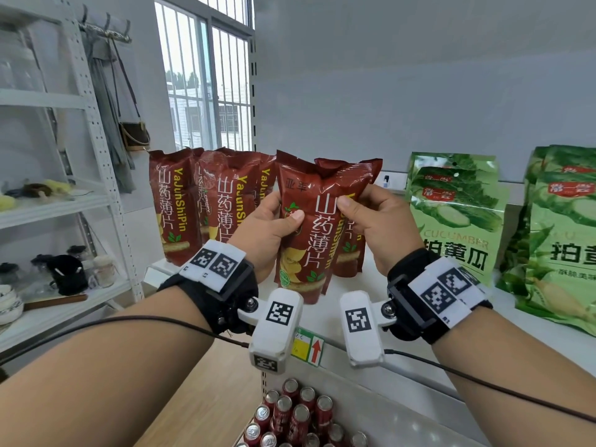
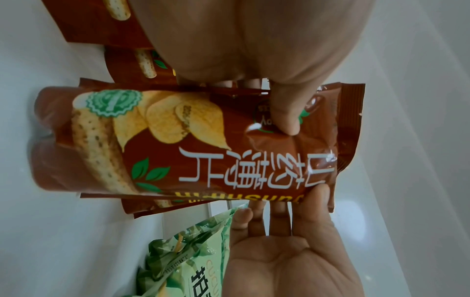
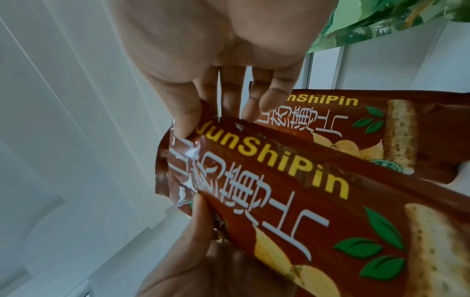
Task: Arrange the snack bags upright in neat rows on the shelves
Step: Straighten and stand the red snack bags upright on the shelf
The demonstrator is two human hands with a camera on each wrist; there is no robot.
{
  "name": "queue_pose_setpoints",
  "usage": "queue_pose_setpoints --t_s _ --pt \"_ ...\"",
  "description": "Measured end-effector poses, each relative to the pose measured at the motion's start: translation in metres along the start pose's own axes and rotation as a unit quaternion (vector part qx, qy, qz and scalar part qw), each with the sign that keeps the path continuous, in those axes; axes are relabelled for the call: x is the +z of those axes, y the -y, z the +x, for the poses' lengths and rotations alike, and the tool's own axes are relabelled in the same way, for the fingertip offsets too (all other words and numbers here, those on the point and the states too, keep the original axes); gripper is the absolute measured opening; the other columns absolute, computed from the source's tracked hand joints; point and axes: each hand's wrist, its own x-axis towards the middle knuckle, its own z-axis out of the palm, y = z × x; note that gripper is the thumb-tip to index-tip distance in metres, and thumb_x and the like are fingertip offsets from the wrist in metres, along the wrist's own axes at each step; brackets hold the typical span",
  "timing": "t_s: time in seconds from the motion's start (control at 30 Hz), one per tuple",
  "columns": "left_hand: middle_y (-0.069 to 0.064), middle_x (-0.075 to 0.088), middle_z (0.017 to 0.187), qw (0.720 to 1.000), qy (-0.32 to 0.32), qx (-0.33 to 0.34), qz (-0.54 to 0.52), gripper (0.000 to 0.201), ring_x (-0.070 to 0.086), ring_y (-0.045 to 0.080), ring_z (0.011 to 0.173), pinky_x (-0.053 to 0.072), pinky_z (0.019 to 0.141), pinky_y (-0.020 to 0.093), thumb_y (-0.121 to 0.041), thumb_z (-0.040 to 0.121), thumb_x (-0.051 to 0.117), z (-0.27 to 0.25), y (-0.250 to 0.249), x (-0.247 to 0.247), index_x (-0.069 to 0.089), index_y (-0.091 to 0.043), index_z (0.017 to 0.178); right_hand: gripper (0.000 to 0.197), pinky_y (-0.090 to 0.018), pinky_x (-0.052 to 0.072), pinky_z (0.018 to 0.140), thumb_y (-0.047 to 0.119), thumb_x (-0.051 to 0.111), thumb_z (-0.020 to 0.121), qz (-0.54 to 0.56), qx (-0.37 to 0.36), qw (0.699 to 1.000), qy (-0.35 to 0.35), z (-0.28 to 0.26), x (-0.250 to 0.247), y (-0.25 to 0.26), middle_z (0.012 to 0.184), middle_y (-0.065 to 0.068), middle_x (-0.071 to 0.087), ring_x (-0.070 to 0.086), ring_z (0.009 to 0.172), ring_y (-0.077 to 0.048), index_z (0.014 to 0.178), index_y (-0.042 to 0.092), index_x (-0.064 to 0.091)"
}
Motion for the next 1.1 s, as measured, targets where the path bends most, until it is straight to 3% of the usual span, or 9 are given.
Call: queue_pose_setpoints --t_s 0.1,0.27,0.37,0.47,0.57,0.67,0.77,0.93,1.1 --pt "-0.006 0.075 0.091 1.000 -0.015 0.005 0.005 0.028 0.071 0.010 0.082 0.057 0.065 0.025 -0.003 0.095 0.047 0.003 0.003 -0.003 0.059 -0.023 0.111 0.008 -0.011 0.046 0.059 0.017 0.064 0.086 0.030 0.005 0.999 -0.022 0.003 -0.001 -0.001 0.078 0.016 0.065 0.062 0.070 0.006 0.089 0.024 0.063" --pt "-0.003 0.075 0.087 0.999 -0.050 0.000 -0.005 0.023 0.072 0.012 0.078 0.056 0.063 0.026 -0.008 0.099 0.043 0.012 0.008 -0.010 0.057 -0.022 0.110 0.035 -0.022 0.036 0.074 0.032 0.068 0.081 -0.004 0.074 0.978 -0.195 0.034 -0.025 -0.019 0.097 0.013 0.051 0.049 0.086 -0.003 0.109 0.026 0.047" --pt "-0.002 0.075 0.086 0.998 -0.058 -0.011 0.001 0.023 0.072 0.013 0.078 0.057 0.062 0.026 -0.009 0.100 0.041 0.017 0.012 -0.013 0.057 -0.023 0.109 0.073 -0.028 0.034 0.089 0.029 0.074 0.076 -0.080 0.139 0.973 -0.165 0.052 -0.033 -0.035 0.128 0.000 0.046 0.047 0.113 -0.017 0.136 0.018 0.034" --pt "0.001 0.074 0.093 0.998 -0.061 -0.023 0.023 0.024 0.071 0.014 0.082 0.057 0.067 0.029 -0.009 0.099 0.043 0.022 0.014 -0.015 0.057 -0.022 0.113 0.090 -0.031 0.038 0.087 0.031 0.077 0.073 -0.101 0.161 0.976 -0.103 0.059 -0.030 -0.047 0.134 -0.003 0.047 0.050 0.113 -0.017 0.145 0.021 0.023" --pt "0.006 0.070 0.108 0.996 -0.066 -0.037 0.037 0.028 0.069 0.020 0.096 0.055 0.082 0.037 -0.010 0.099 0.044 0.028 0.013 -0.014 0.055 -0.020 0.122 0.082 -0.030 0.049 0.078 0.024 0.078 0.073 -0.085 0.162 0.980 -0.071 0.061 -0.025 -0.052 0.101 0.010 0.061 0.062 0.087 -0.006 0.141 0.020 0.033" --pt "0.009 0.067 0.117 0.996 -0.067 -0.045 0.043 0.031 0.065 0.024 0.106 0.051 0.092 0.041 -0.010 0.099 0.044 0.037 0.018 -0.015 0.054 -0.018 0.127 0.052 -0.037 0.055 0.083 0.016 0.076 0.075 -0.141 0.133 0.975 -0.109 0.061 -0.022 -0.051 0.090 0.009 0.066 0.065 0.077 -0.006 0.123 0.014 0.055" --pt "0.005 0.070 0.111 0.995 -0.072 -0.048 0.058 0.026 0.067 0.021 0.101 0.052 0.089 0.039 -0.011 0.099 0.045 0.049 0.023 -0.018 0.058 -0.024 0.118 0.049 -0.042 0.054 0.086 0.017 0.075 0.077 -0.138 0.122 0.969 -0.165 0.058 -0.026 -0.047 0.100 0.003 0.063 0.065 0.086 -0.015 0.121 0.014 0.054" --pt "-0.012 0.074 0.085 0.993 -0.076 -0.055 0.072 0.022 0.072 0.008 0.079 0.055 0.063 0.025 -0.017 0.097 0.048 0.069 0.029 -0.022 0.059 -0.037 0.098 0.054 -0.042 0.051 0.090 0.019 0.074 0.078 -0.106 0.102 0.964 -0.223 0.044 -0.034 -0.029 0.113 0.000 0.060 0.063 0.099 -0.019 0.124 0.015 0.048" --pt "-0.012 0.074 0.085 0.992 -0.090 -0.063 0.059 0.019 0.072 0.010 0.079 0.056 0.066 0.029 -0.023 0.091 0.053 0.071 0.030 -0.025 0.060 -0.040 0.093 0.043 -0.033 0.049 0.084 0.015 0.074 0.077 -0.103 0.083 0.963 -0.235 0.024 -0.036 -0.007 0.114 0.001 0.061 0.061 0.100 -0.016 0.112 0.022 0.049"
